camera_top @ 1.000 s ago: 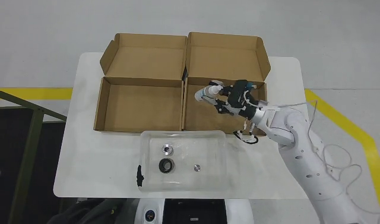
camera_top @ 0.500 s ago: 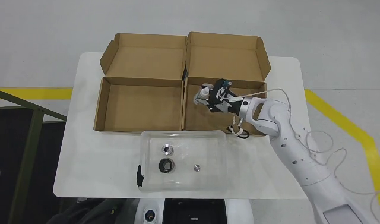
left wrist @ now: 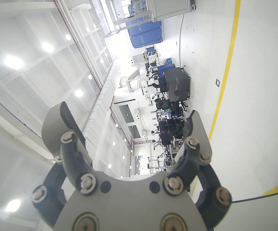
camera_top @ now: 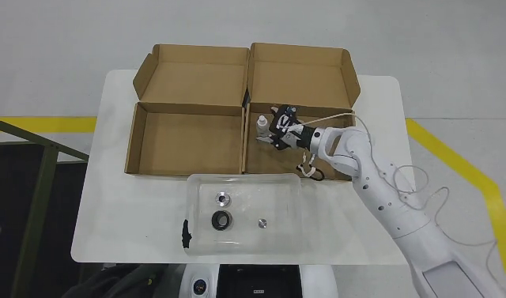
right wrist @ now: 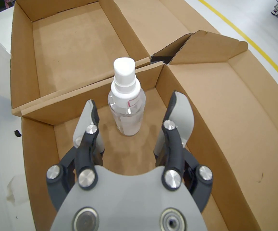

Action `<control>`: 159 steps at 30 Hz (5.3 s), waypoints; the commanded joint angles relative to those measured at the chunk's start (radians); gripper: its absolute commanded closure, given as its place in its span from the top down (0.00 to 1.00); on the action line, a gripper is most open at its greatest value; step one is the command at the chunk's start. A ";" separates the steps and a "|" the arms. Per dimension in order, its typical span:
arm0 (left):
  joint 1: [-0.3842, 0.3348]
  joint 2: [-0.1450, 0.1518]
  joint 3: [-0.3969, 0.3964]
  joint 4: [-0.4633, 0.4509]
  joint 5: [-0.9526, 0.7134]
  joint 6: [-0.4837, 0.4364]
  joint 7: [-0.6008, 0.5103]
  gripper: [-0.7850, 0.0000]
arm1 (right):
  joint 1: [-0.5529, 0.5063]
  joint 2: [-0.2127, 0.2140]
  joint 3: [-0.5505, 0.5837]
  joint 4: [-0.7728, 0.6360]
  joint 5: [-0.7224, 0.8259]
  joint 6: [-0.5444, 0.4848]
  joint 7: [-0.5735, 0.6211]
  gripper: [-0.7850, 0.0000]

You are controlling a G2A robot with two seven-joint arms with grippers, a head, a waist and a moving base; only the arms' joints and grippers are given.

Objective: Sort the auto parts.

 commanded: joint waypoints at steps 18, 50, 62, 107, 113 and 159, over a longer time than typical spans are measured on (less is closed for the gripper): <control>0.000 0.000 0.000 0.000 0.000 0.000 0.000 1.00 | -0.139 0.054 0.151 -0.391 0.053 -0.154 0.179 1.00; 0.000 0.000 0.000 0.000 0.000 0.000 0.000 1.00 | -0.410 0.121 0.127 -0.716 -0.106 -0.318 0.398 1.00; 0.000 0.000 0.000 0.000 0.000 0.000 0.000 1.00 | -0.421 0.124 0.039 -0.716 -0.180 -0.315 0.443 1.00; 0.000 0.000 0.000 0.000 0.000 0.000 0.000 1.00 | -0.307 0.102 -0.159 -0.580 -0.179 -0.335 0.612 0.00; 0.000 0.000 0.000 0.000 0.000 0.000 0.000 1.00 | -0.296 0.105 -0.145 -0.618 -0.153 -0.327 0.578 0.00; 0.000 0.000 0.000 0.000 0.000 0.000 0.000 1.00 | -0.407 0.153 0.247 -0.857 -0.114 -0.080 -0.004 0.00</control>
